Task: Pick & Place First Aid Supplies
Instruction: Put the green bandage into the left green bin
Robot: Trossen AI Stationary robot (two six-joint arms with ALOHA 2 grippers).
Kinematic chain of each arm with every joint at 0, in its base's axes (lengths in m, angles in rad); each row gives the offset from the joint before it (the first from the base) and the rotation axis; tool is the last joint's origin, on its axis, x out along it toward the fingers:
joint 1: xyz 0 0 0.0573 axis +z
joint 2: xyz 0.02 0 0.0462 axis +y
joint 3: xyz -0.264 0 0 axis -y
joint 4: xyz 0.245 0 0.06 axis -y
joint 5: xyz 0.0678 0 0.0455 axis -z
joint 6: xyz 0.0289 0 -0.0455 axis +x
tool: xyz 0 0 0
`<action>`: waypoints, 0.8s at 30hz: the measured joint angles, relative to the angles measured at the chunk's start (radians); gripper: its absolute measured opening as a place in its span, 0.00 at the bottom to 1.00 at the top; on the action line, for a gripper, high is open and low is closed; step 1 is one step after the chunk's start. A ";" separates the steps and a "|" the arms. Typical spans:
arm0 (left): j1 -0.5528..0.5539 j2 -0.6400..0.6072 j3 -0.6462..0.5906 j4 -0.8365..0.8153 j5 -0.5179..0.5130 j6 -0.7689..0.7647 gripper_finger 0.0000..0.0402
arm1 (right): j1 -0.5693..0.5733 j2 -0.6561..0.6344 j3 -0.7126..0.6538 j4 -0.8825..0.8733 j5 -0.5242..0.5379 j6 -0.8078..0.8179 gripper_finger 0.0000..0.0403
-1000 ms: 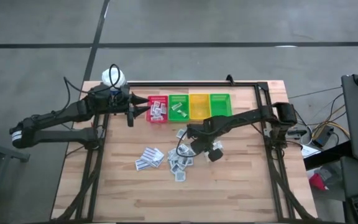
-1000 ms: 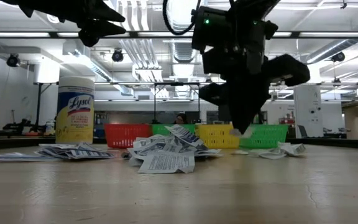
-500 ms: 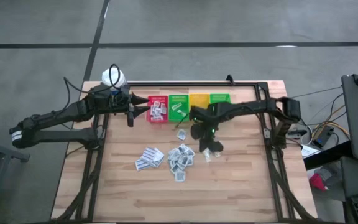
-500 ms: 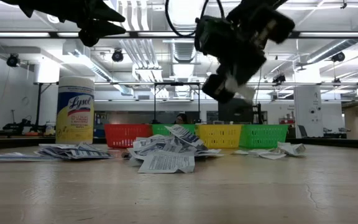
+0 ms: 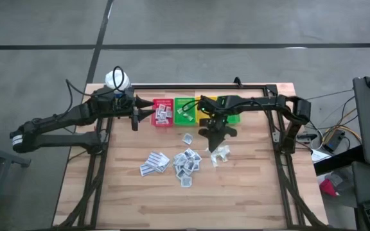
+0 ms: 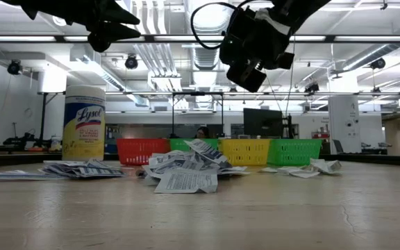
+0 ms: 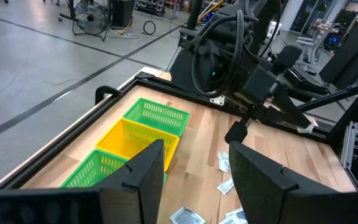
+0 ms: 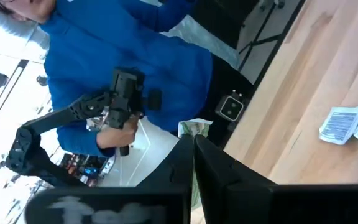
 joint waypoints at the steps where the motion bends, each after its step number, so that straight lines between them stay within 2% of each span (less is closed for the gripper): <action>1: 0.000 0.000 0.000 0.000 0.000 0.000 0.43 | 0.000 0.000 0.000 0.000 0.003 0.004 0.02; 4: 0.000 0.001 0.000 0.000 0.000 0.000 0.43 | 0.000 0.000 0.000 0.003 0.018 0.007 0.02; 6: 0.000 0.002 0.000 0.000 0.000 0.000 0.43 | 0.003 0.000 0.004 0.004 0.109 0.029 0.02; 7: 0.000 0.003 0.000 0.000 0.000 0.000 0.43 | 0.005 0.000 0.008 0.003 0.189 0.050 0.02; 9: 0.000 0.005 0.000 0.000 0.000 0.000 0.43 | 0.013 0.000 0.028 0.002 0.425 0.077 0.02; 12: 0.000 0.009 0.000 0.000 0.000 0.000 0.43 | 0.028 0.000 0.071 0.000 0.747 0.044 0.02; 17: 0.000 0.012 0.000 0.000 0.000 0.000 0.43 | 0.042 0.000 0.186 0.003 1.130 -0.036 0.02; 21: 0.000 0.014 0.000 0.000 0.000 0.000 0.43 | 0.041 0.000 0.267 0.015 1.368 -0.130 0.02; 24: 0.000 0.015 0.000 -0.001 0.000 0.022 0.43 | 0.023 -0.001 0.292 0.070 1.414 -0.189 0.02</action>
